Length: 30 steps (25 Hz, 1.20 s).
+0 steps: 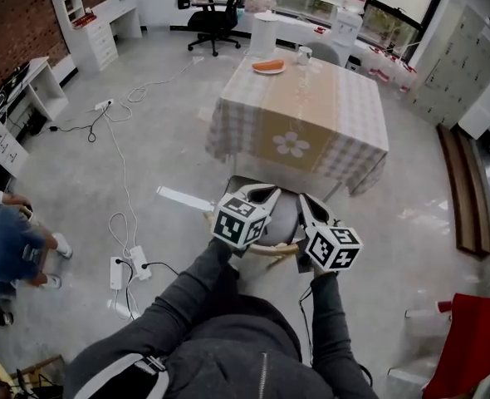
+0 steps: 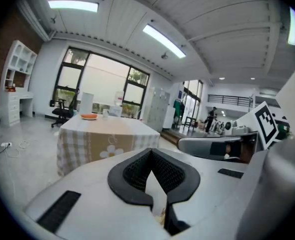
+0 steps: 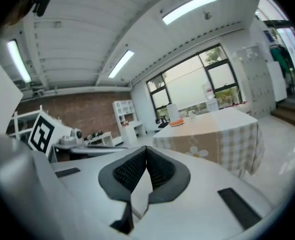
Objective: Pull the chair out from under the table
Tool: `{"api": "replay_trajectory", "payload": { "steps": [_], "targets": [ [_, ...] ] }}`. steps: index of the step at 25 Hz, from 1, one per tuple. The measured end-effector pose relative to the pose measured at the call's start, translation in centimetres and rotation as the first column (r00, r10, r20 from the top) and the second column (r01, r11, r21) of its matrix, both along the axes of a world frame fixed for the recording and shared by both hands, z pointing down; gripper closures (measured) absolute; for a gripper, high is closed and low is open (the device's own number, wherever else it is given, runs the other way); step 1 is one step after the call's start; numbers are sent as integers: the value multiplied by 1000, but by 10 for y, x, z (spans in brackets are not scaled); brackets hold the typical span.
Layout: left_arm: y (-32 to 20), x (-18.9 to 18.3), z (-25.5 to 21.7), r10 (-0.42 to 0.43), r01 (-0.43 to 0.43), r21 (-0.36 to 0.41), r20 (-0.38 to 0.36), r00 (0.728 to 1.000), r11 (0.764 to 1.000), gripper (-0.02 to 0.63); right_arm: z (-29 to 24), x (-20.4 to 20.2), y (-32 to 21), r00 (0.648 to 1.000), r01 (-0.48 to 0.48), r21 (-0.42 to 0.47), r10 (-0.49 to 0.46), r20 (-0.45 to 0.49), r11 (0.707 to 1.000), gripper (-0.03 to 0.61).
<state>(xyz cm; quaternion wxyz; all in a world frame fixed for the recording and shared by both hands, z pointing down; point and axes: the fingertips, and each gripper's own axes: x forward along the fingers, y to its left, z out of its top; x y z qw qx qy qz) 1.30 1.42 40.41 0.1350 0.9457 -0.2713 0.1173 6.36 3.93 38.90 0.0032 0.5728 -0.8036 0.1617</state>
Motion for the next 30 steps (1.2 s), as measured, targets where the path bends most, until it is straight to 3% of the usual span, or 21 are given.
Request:
{"api": "replay_trajectory", "payload": {
  "steps": [4, 10, 15, 30],
  "targets": [
    [11, -7, -4, -82, 82, 31, -10, 997, 996, 604, -18, 17, 30, 973, -210, 76, 201, 115, 975, 566],
    [22, -15, 3, -146, 147, 81, -13, 989, 986, 604, -5, 29, 57, 934, -356, 100, 353, 46, 929, 566],
    [39, -3, 1, -109, 113, 106, -42, 993, 988, 604, -17, 27, 65, 926, -373, 187, 379, 7, 909, 566],
    [70, 13, 6, 13, -9, 115, -30, 999, 993, 604, -11, 17, 67, 940, -336, 178, 341, 0, 925, 567]
  ]
}}
